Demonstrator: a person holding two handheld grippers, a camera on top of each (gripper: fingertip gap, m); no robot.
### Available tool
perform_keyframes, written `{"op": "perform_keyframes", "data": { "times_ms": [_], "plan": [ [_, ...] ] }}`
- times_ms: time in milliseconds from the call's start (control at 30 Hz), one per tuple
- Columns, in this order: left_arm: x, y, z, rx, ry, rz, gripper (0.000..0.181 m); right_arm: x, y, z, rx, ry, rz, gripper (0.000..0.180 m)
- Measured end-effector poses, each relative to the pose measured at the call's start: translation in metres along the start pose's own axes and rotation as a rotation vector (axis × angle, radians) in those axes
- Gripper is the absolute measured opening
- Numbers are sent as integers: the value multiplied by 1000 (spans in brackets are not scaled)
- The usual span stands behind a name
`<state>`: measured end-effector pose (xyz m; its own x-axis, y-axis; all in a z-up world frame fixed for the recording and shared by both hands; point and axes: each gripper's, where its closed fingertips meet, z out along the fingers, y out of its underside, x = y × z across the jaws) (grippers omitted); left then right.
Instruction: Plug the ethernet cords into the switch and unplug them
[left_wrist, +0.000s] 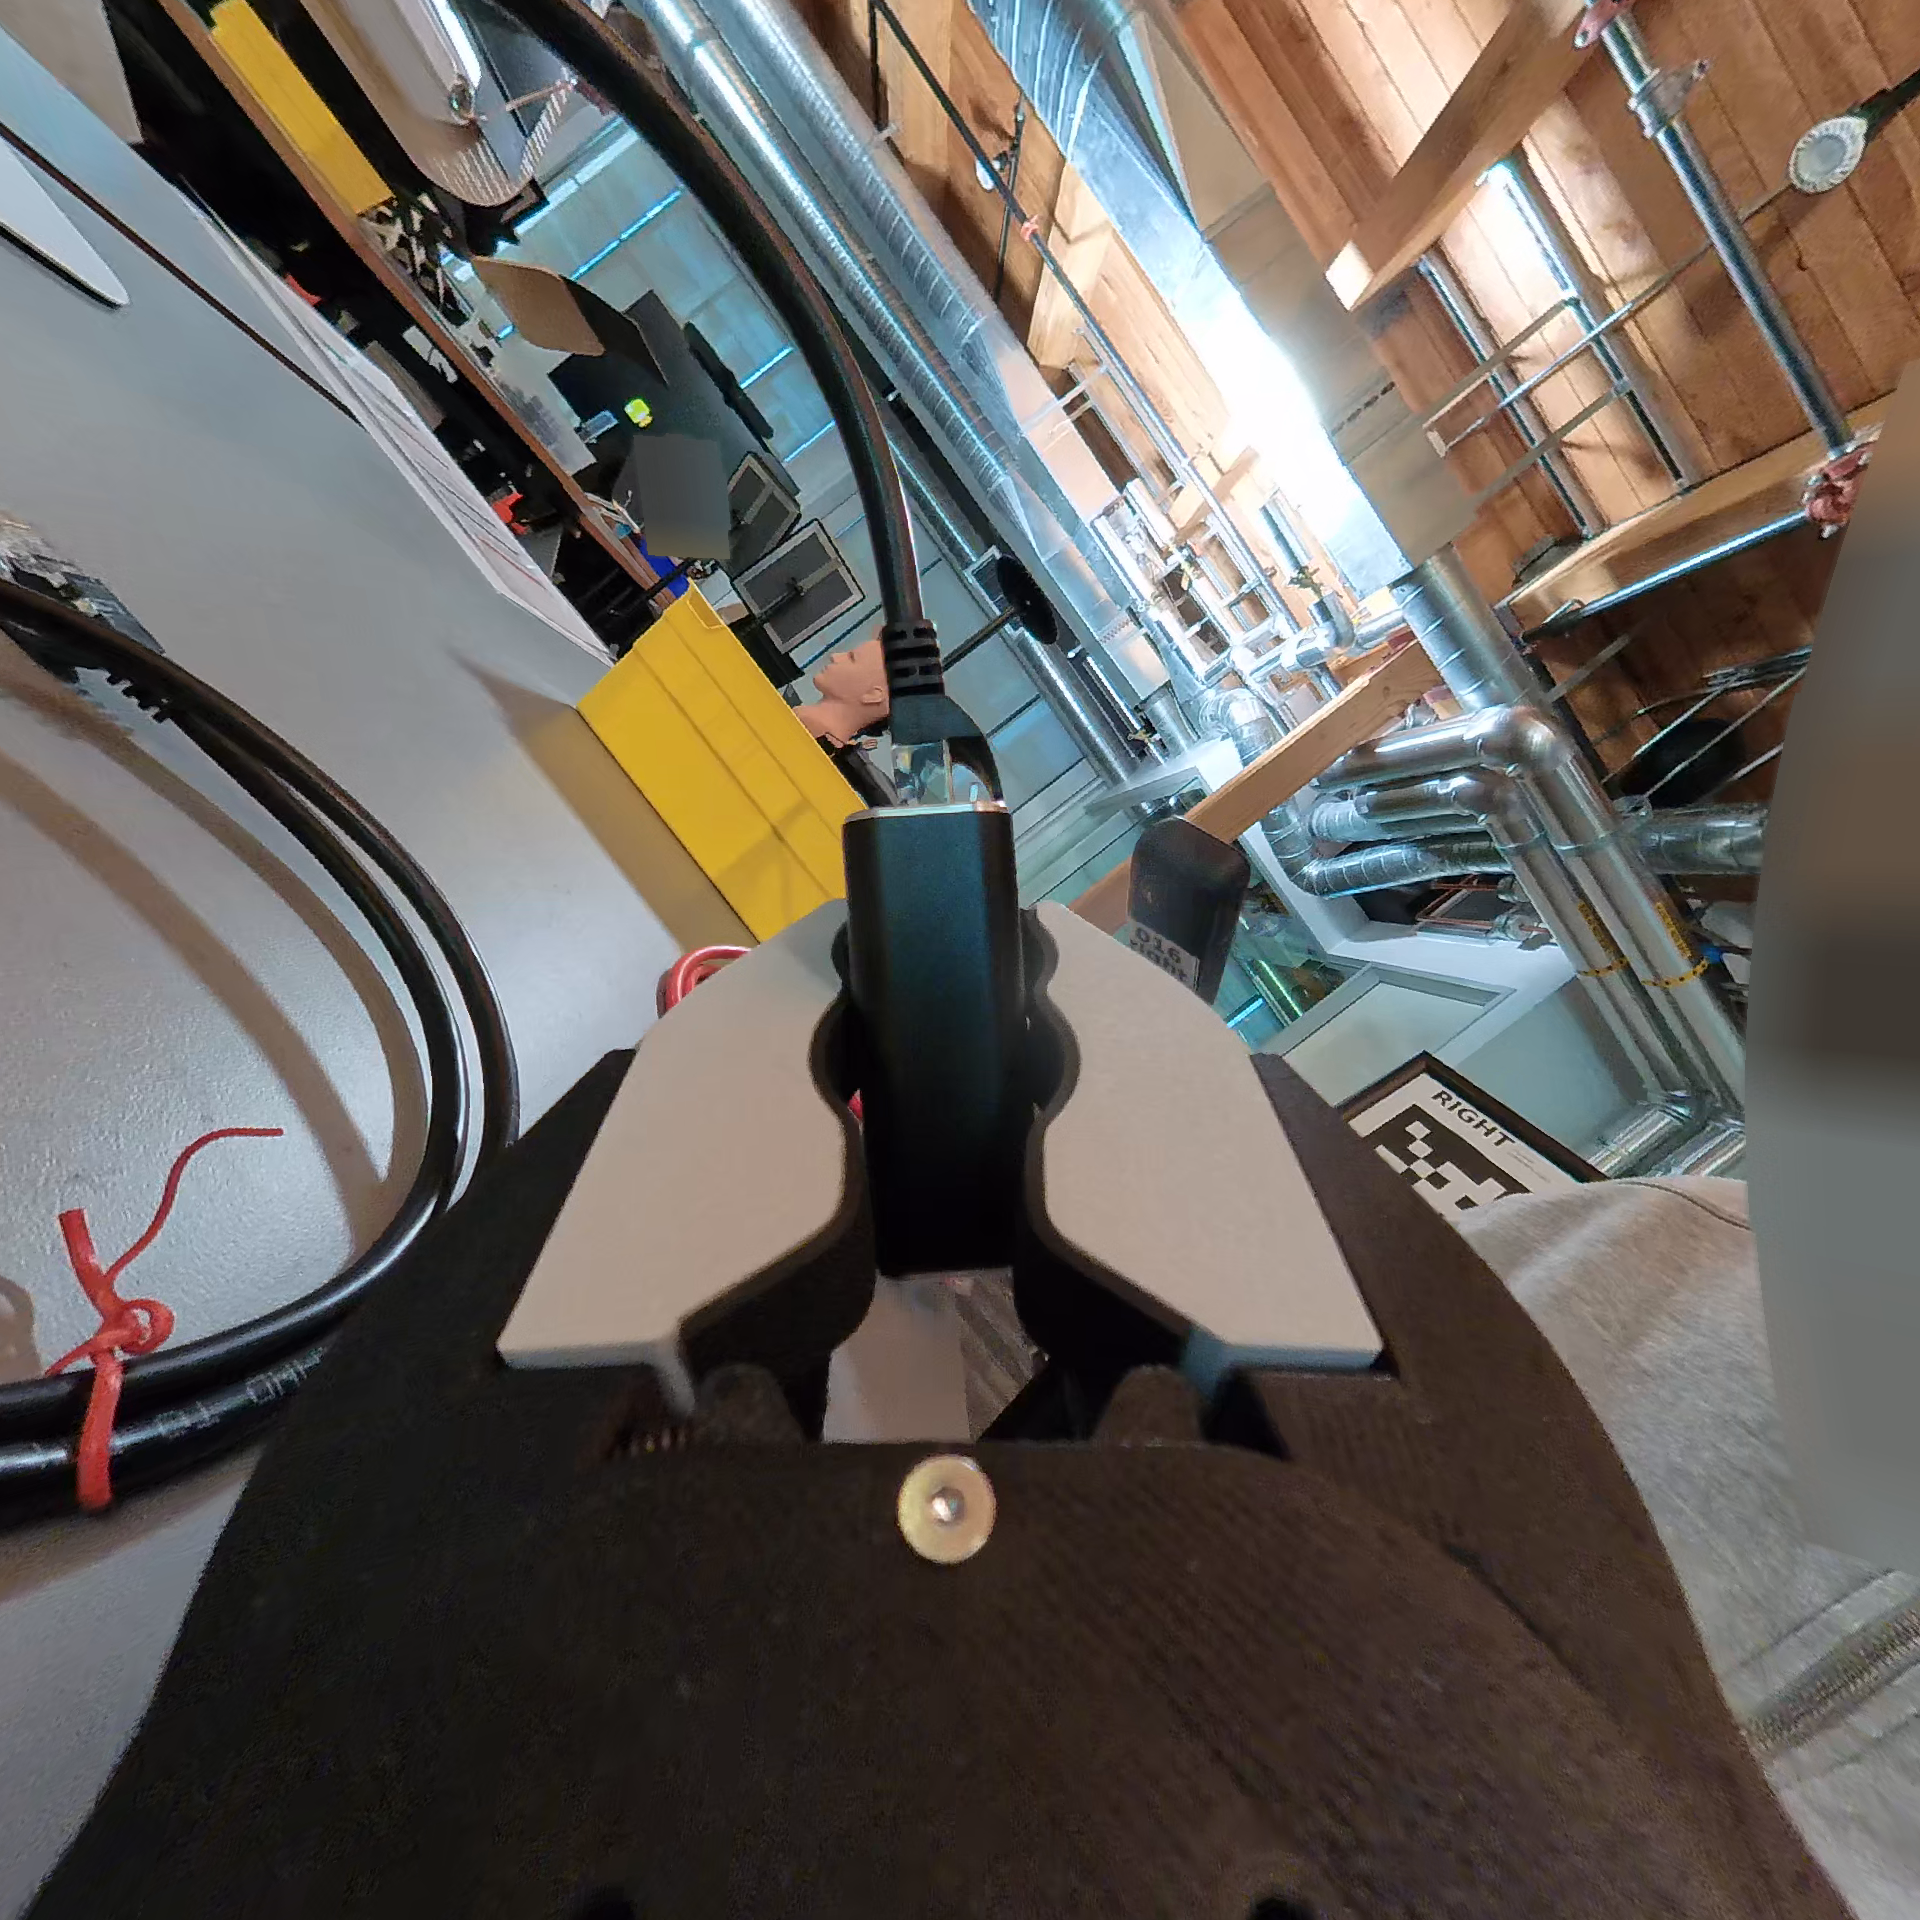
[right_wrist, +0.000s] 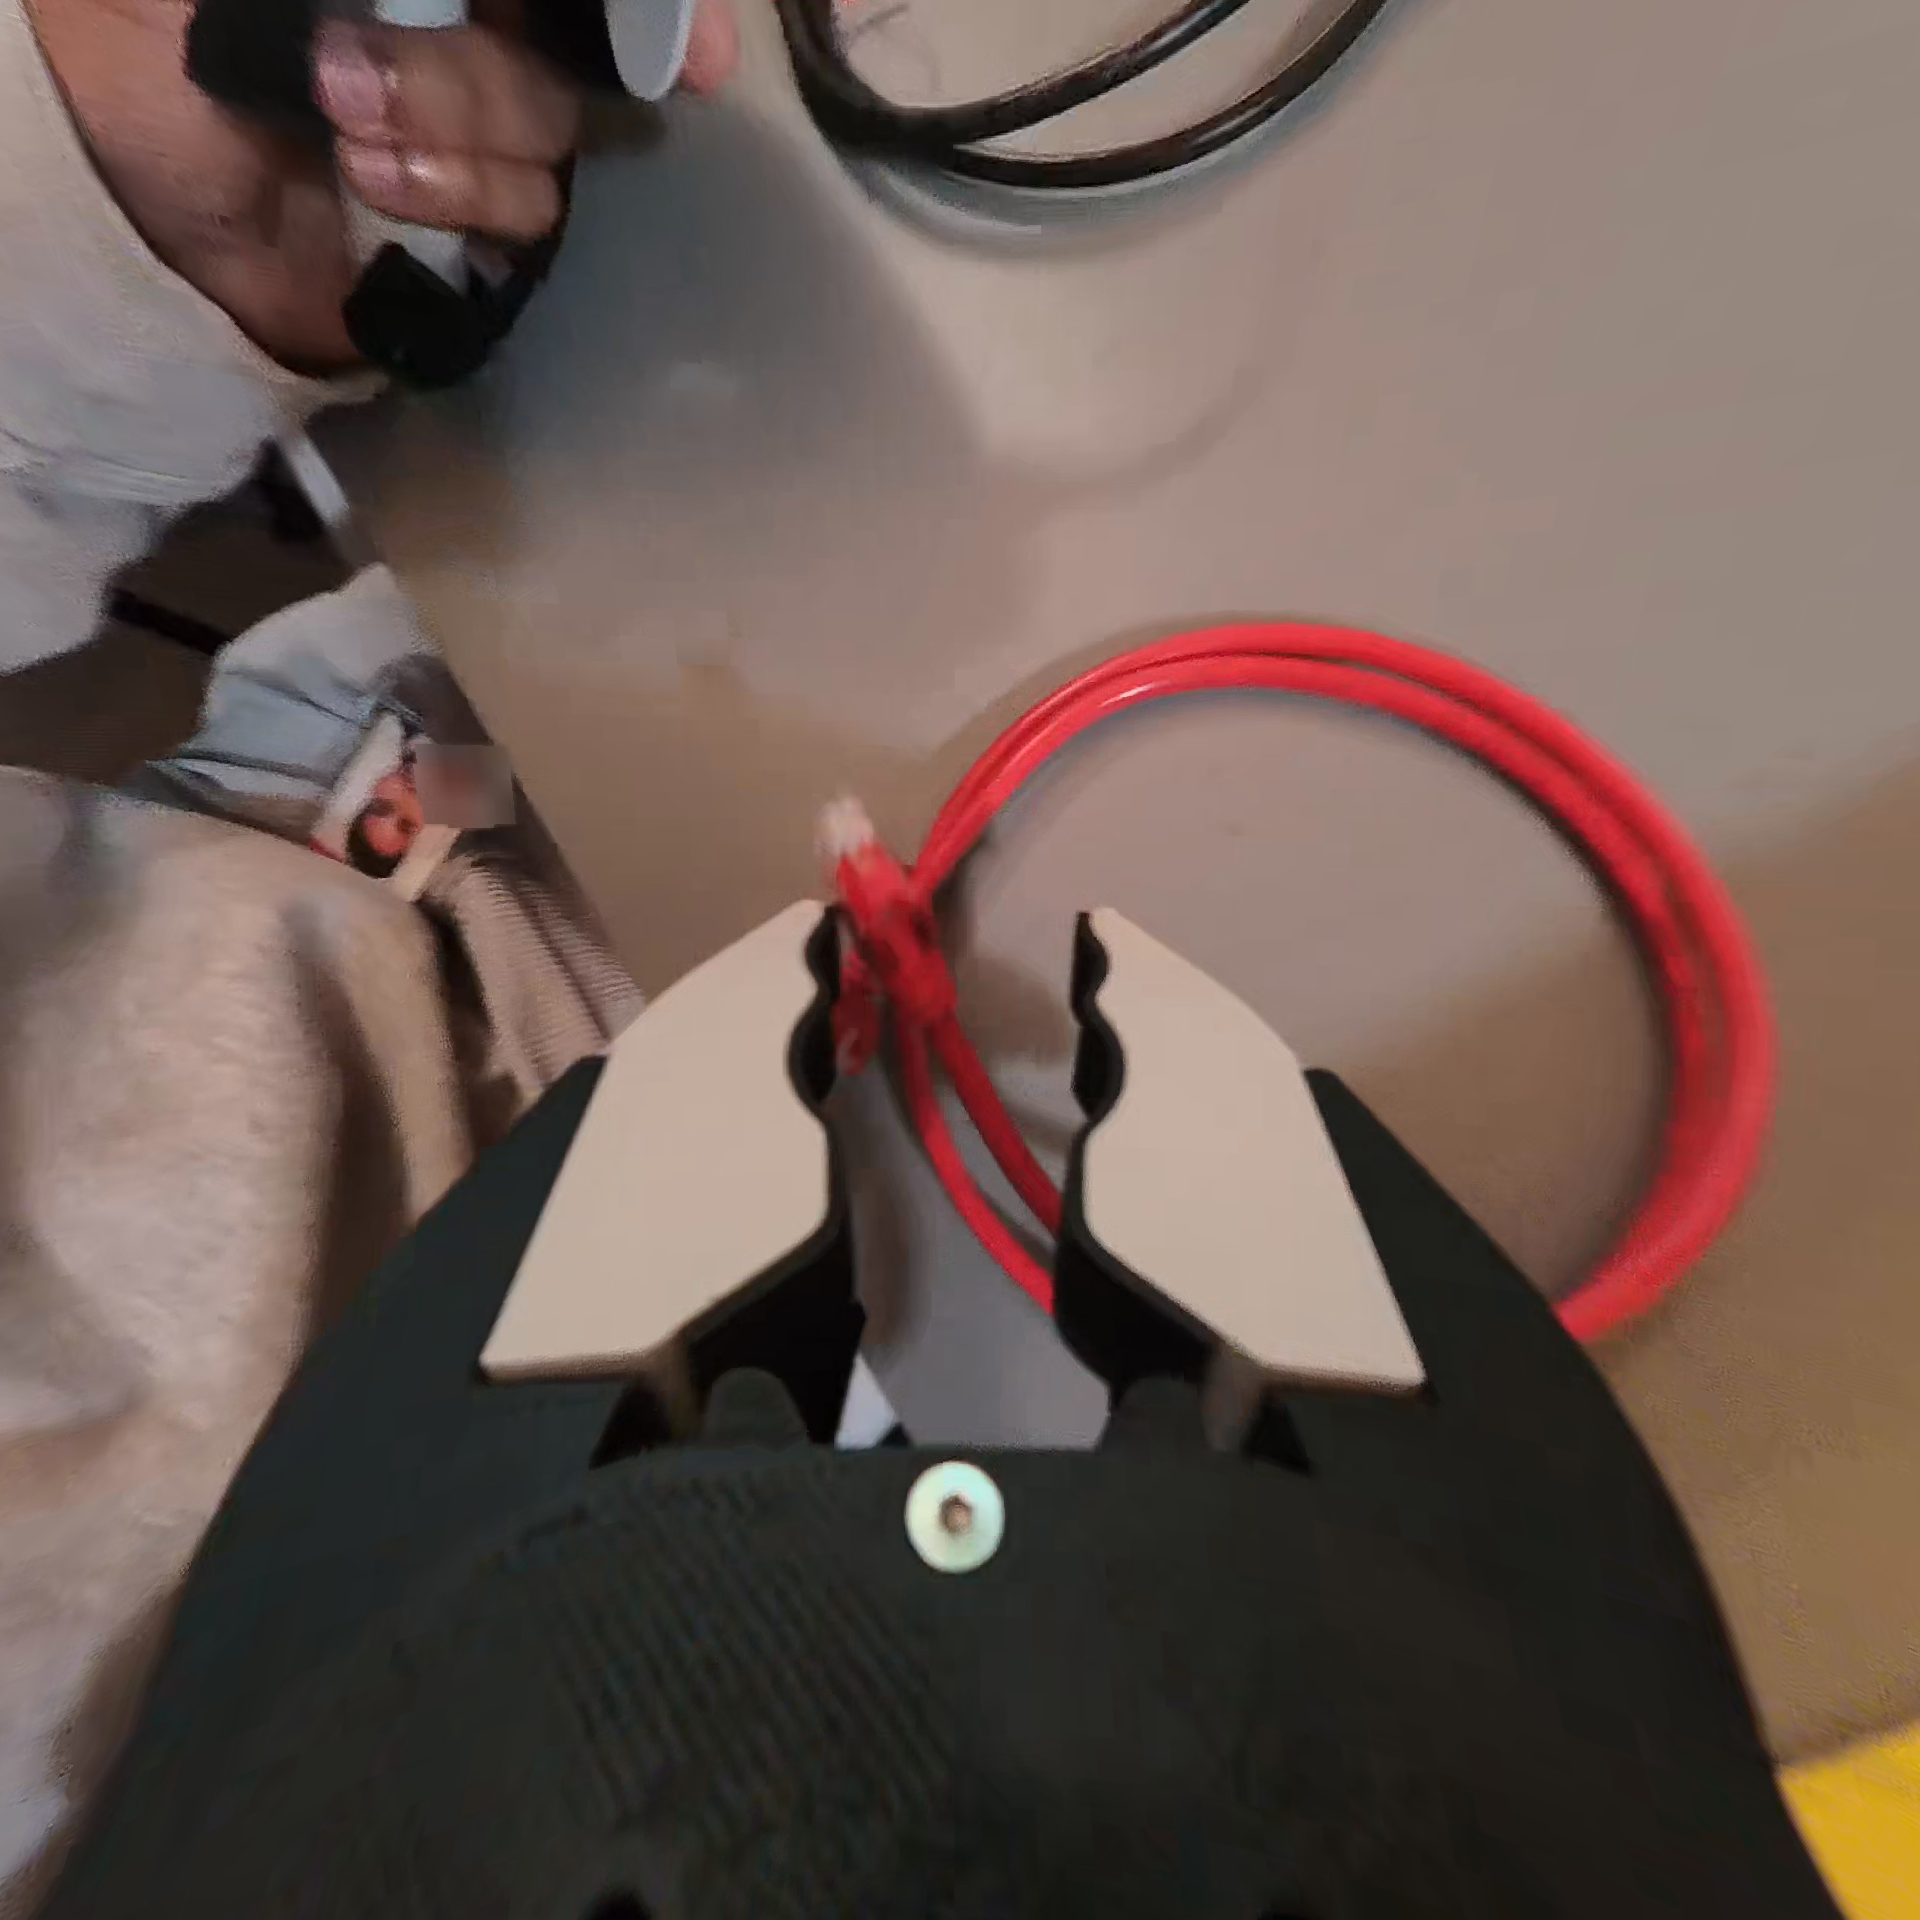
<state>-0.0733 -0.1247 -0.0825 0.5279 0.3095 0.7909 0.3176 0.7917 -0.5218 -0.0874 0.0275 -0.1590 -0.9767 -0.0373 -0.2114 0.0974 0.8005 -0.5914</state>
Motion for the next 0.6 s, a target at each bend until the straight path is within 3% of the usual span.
{"op": "perform_keyframes", "data": {
  "times_ms": [67,233,300,333,467,600],
  "plan": [
    [0,0,0,0,3,-3,26,-7,0,3,-5,-21,23,55],
    [0,-1,0,3,5,-8,26,8,27,17,-212,184,-65,63],
    [0,-1,0,4,4,-9,26,1,25,19,-208,172,-89,56],
    [0,-1,0,4,4,-9,26,-2,23,21,-203,161,-104,39],
    [-1,-1,0,2,2,-8,25,-4,22,23,-188,148,-165,15],
    [-1,-1,0,4,3,-10,26,10,10,14,-114,218,-199,12]
  ]
}}
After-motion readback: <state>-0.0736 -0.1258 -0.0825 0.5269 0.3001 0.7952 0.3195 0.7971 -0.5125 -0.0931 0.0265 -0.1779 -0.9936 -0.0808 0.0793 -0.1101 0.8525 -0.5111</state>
